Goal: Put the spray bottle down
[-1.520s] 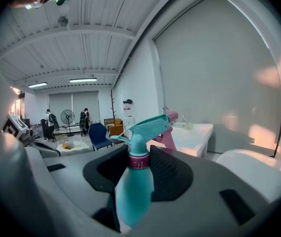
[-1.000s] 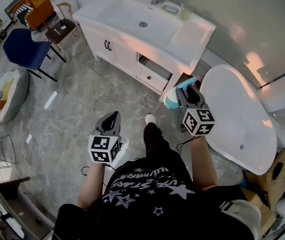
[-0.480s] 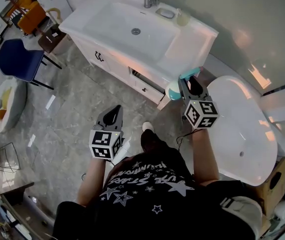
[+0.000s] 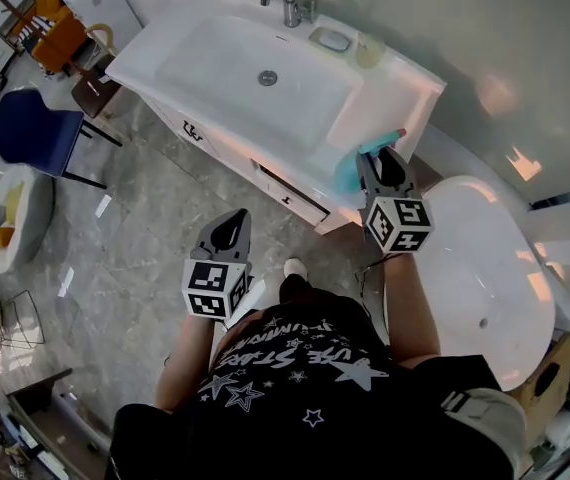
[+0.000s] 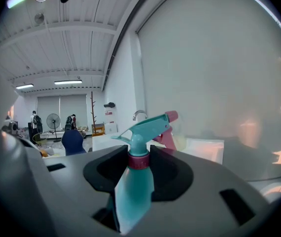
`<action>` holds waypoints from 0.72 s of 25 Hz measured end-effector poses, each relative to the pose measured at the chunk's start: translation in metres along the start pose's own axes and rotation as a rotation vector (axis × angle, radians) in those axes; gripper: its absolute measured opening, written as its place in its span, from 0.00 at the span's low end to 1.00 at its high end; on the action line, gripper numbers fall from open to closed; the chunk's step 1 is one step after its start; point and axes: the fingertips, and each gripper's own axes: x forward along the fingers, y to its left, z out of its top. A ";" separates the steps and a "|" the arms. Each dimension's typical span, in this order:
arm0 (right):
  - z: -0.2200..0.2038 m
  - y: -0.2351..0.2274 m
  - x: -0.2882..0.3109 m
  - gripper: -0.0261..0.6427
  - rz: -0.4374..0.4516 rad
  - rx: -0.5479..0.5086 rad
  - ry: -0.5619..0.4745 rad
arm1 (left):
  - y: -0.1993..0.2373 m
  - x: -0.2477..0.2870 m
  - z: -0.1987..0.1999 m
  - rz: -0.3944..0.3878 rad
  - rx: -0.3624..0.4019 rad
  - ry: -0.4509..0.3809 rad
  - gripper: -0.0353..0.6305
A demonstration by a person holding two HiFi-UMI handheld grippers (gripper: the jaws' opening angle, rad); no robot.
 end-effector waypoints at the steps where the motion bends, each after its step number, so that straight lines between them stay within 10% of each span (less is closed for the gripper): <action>1: -0.002 -0.003 0.006 0.26 0.000 -0.015 0.005 | 0.002 0.006 0.000 0.004 0.004 -0.003 0.08; 18: -0.030 -0.013 0.047 0.27 0.043 -0.064 0.031 | 0.016 0.049 0.005 0.022 -0.013 0.013 0.08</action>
